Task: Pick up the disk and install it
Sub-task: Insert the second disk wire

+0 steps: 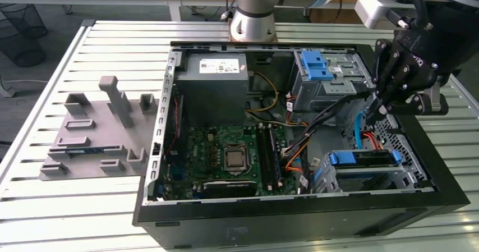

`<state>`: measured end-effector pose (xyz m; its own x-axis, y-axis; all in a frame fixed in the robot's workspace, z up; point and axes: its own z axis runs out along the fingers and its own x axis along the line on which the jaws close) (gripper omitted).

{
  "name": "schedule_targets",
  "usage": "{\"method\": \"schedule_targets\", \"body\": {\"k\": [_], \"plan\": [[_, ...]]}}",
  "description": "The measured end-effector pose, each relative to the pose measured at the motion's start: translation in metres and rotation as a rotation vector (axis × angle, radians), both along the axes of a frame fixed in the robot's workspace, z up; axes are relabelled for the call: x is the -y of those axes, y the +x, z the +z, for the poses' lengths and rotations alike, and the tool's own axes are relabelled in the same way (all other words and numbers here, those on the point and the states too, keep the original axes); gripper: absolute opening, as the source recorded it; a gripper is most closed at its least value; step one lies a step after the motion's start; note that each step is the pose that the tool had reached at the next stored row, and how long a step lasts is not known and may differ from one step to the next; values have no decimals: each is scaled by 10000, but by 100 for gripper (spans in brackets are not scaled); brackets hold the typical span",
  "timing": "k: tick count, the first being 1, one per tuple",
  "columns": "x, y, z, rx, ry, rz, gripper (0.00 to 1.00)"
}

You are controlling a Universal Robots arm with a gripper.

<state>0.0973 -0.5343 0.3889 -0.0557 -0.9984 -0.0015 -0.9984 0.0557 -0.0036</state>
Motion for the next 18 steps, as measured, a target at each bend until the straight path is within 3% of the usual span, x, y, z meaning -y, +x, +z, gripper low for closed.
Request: {"method": "schedule_targets", "body": {"k": [11,14,15,18], "plan": [[-4,0,20,7,-13,27,11],[-17,-1,18,29,-44,26,17],[-22,-1,17,38,-46,26,24],[-40,-4,11,71,-49,26,24]]}}
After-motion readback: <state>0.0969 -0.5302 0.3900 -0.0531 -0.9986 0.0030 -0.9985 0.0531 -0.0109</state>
